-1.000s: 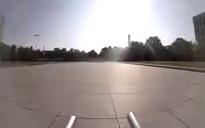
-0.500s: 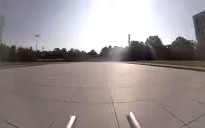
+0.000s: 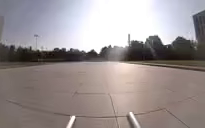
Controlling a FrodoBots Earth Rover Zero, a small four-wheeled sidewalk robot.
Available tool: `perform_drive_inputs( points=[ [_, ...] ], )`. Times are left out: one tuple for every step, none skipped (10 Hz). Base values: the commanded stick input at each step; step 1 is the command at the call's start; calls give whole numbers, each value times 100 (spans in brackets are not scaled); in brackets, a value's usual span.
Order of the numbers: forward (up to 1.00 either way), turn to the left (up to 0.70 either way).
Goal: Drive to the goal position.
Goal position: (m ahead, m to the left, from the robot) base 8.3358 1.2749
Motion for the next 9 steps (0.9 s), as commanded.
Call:
perform_drive_inputs(
  points=[
    [70,0],
    [70,0],
    [70,0],
    [70,0],
    [70,0],
    [70,0],
    [70,0],
    [70,0],
    [70,0]
  ],
)
